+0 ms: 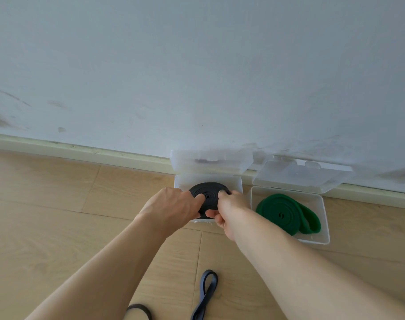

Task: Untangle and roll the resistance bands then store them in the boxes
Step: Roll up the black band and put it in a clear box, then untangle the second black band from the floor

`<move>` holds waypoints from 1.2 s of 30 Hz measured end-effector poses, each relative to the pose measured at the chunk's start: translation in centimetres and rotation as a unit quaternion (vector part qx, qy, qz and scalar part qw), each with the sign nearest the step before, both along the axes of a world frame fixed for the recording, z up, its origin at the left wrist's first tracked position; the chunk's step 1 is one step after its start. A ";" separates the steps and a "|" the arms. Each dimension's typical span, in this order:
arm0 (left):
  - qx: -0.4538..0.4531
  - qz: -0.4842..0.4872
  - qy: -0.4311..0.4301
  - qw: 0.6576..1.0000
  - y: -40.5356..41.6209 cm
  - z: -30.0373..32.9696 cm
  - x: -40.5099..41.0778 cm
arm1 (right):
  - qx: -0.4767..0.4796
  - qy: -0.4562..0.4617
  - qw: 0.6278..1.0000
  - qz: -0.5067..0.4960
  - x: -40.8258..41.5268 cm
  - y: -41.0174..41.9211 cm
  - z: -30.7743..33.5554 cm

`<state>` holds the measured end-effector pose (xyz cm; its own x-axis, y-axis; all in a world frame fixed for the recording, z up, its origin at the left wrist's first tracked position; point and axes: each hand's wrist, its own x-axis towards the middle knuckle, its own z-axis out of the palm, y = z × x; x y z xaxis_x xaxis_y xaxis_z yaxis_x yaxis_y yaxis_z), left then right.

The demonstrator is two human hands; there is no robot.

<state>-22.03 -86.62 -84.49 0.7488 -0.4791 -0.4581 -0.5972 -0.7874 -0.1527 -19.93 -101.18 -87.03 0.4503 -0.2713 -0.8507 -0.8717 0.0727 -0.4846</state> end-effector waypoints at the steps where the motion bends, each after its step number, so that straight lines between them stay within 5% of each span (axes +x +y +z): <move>1: 0.003 -0.006 0.005 1.000 -0.1 0.1 0.1 | 0.003 0.008 1.000 0.003 0.1 0.0 0.1; 13: 0.029 -0.025 0.011 0.999 -0.6 0.2 -0.3 | -0.008 0.085 0.979 0.183 0.4 -0.3 1.6; 28: 0.052 0.037 0.040 0.997 -1.4 -0.5 1.8 | 0.024 0.109 0.985 0.129 0.4 0.0 2.6; 36: 0.047 0.079 0.072 0.993 -1.5 0.9 2.4 | 0.030 0.049 0.996 0.073 -1.8 0.3 6.0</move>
<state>-19.65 -88.14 -83.59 0.7356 -0.3104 -0.6021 -0.4874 -0.8599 -0.1521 -21.74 -100.88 -81.00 0.3949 -0.1564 -0.9053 -0.9181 -0.0316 -0.3950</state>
